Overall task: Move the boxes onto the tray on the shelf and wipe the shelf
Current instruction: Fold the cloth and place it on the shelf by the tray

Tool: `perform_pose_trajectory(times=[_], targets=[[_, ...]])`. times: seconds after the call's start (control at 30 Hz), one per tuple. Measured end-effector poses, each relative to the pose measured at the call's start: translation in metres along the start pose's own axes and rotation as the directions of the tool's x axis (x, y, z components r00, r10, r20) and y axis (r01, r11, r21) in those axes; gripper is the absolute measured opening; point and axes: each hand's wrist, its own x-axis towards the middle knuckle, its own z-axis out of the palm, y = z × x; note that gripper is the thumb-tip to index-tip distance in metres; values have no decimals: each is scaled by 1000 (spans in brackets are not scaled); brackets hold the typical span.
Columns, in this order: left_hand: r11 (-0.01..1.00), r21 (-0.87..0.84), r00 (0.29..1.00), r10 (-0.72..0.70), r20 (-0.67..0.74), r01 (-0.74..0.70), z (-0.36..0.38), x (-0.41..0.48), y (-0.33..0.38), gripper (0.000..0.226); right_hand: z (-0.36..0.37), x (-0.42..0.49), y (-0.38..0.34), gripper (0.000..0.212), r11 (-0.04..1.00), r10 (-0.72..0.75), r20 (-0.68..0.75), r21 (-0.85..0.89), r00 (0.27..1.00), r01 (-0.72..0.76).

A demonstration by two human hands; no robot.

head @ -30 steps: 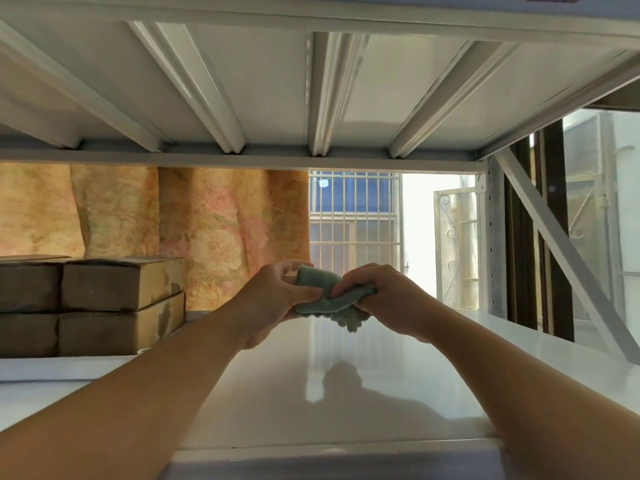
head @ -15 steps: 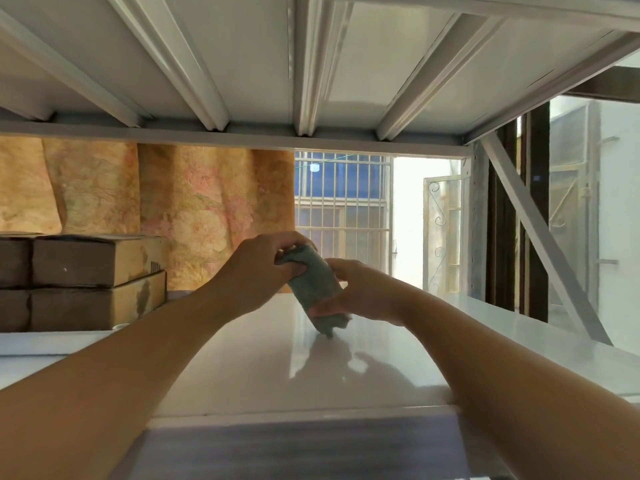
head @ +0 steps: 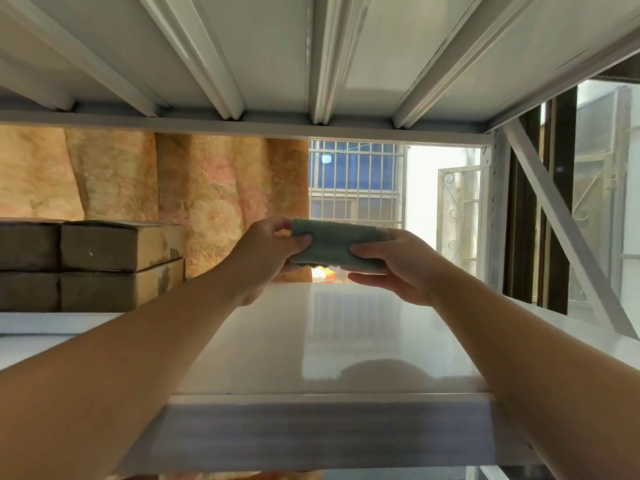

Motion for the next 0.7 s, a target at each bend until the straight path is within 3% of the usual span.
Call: perform_pose_trajectory(times=[0.1,0.2,0.27,0.43,0.7], targets=[[975,-169,978,-112,178,142,-1,-4,2,17,3,-3,-2,14,989,-14,6,148,1000,13],[960,-206,943,-120,309,190,-2,-6,3,23,4,-6,-4,7,982,-2,81,188,997,-14],[964,-187,944,-127,304,190,-3,-5,2,20,4,-7,-4,8,987,9,133,155,991,-29],[974,-139,954,-139,267,181,-6,-5,2,15,1,-7,-5,17,988,46,105,145,993,-61],[920,-344,957,-94,275,189,-13,-4,6,25,-6,-8,-10,37,970,-19,252,238,967,-43]])
